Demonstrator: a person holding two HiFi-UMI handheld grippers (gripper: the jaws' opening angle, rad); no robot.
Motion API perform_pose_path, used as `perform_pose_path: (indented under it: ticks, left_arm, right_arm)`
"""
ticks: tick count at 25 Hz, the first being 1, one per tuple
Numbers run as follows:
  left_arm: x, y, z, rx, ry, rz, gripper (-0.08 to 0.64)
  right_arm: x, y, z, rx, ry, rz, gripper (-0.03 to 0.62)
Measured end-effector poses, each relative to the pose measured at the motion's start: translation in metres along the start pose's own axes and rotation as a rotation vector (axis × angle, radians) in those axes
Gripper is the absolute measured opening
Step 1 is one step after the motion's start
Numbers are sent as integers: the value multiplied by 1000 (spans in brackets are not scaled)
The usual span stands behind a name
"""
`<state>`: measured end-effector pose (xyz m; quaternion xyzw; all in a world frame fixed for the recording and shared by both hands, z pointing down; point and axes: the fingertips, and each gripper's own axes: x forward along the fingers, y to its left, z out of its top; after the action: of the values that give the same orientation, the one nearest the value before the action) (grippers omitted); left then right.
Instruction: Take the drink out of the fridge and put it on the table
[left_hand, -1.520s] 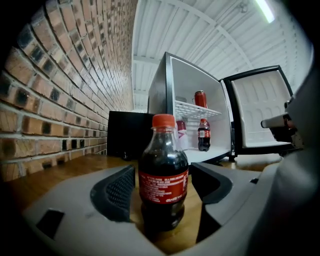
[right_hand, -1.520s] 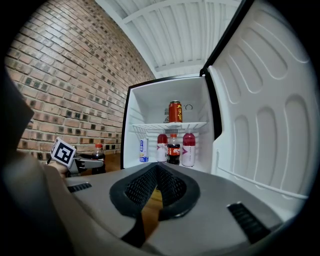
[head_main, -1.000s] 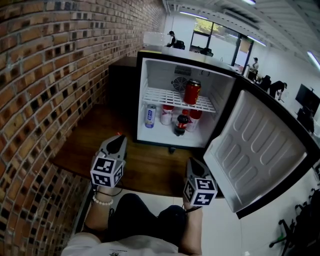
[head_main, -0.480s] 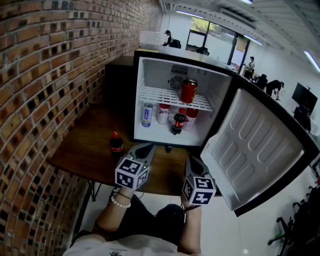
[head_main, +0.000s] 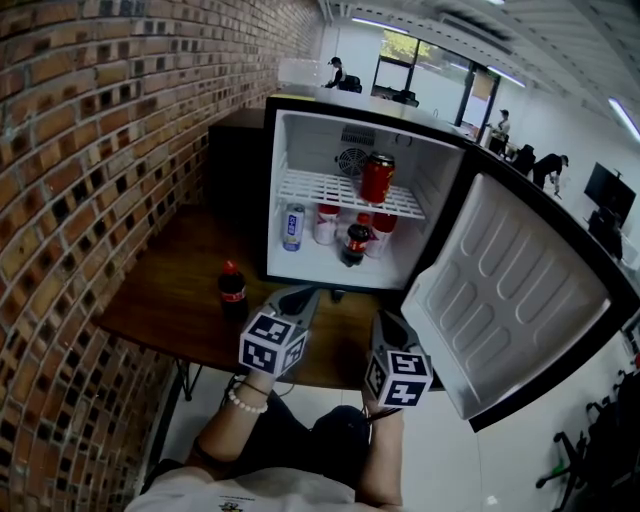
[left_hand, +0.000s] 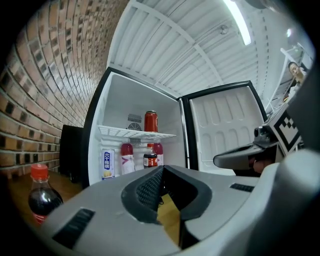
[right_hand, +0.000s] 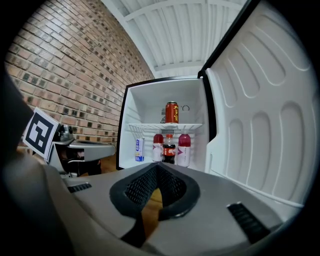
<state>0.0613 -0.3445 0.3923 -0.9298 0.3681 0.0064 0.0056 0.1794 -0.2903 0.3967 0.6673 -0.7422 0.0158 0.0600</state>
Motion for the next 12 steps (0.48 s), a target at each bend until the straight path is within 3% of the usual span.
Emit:
perform_pose_path:
  ticks: [12]
  left_arm:
    - [1,2,-5,-14,8,4,0]
  right_arm:
    - [1,7,0,-6,6,15,12]
